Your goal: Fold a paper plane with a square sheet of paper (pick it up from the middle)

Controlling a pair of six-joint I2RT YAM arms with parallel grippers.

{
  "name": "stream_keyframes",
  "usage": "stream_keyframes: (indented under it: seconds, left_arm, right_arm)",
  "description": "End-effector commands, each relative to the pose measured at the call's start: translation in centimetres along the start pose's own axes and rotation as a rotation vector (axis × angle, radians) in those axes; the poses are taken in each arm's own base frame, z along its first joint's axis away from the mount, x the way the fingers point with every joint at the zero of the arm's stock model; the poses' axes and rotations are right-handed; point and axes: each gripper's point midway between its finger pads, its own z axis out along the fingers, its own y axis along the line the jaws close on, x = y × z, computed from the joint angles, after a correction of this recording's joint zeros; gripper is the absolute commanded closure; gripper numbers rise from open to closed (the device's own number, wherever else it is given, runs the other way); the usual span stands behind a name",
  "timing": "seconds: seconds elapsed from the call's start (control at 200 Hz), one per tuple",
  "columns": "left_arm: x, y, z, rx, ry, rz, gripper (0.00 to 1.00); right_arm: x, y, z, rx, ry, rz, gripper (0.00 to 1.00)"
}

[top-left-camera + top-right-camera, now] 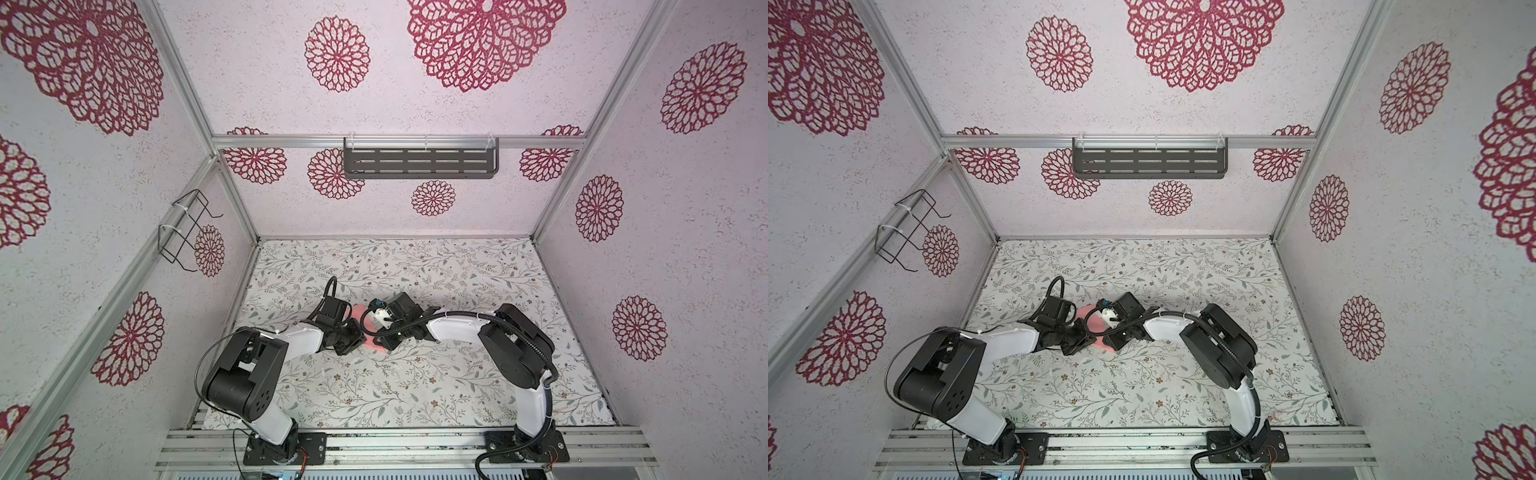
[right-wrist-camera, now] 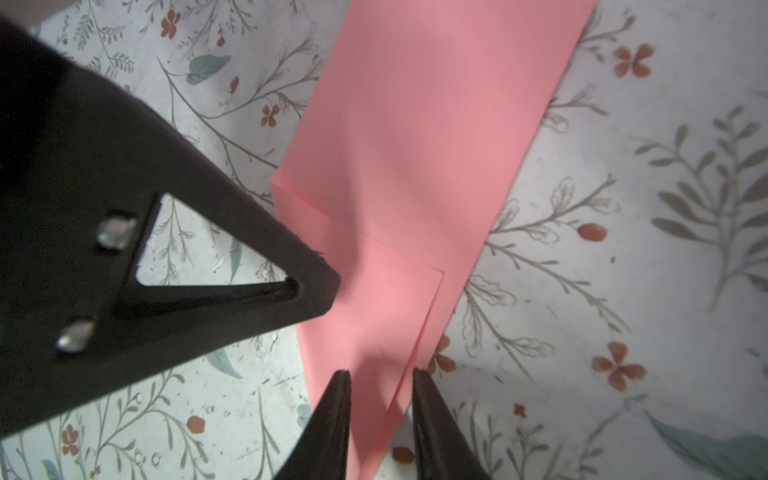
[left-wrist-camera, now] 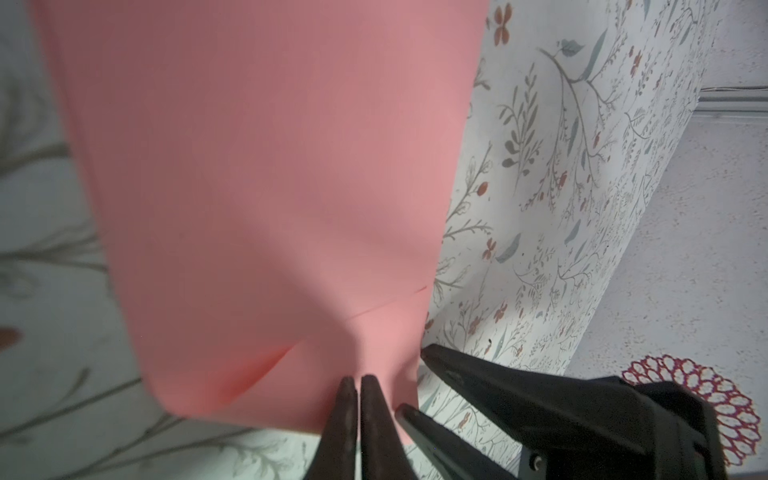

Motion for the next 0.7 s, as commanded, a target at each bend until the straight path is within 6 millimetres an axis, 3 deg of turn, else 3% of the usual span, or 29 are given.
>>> stream_keyframes:
  seconds: [0.0,0.175,0.26,0.33,0.48,0.595,0.695]
  left_arm:
    - [0.0,1.0,0.5,-0.039,-0.009,-0.011,0.91]
    - [0.1,1.6,0.7,-0.063,-0.009,-0.022,0.92]
    - [0.1,2.0,0.6,-0.081,-0.011,-0.029,0.92]
    - [0.1,2.3,0.6,-0.098,-0.01,-0.036,0.92]
    - [0.2,2.8,0.8,-0.124,-0.006,-0.046,0.93]
    - [0.2,3.3,0.9,-0.152,-0.001,-0.057,0.93]
    - [0.2,3.7,1.1,-0.171,0.001,-0.064,0.93]
  right_arm:
    - [6.4,-1.7,1.6,0.062,0.206,0.084,0.7]
    - [6.2,-1.3,1.6,0.047,0.199,0.093,0.71]
    - [5.0,-0.8,1.0,0.025,0.164,0.11,0.71]
    - [3.1,-0.4,0.0,0.005,0.11,0.147,0.71]
    - [-2.0,0.0,-4.0,-0.026,-0.057,0.251,0.7]
    - [-3.3,0.0,-5.9,-0.027,-0.095,0.354,0.7]
    - [-2.9,0.3,-6.4,-0.045,-0.079,0.453,0.71]
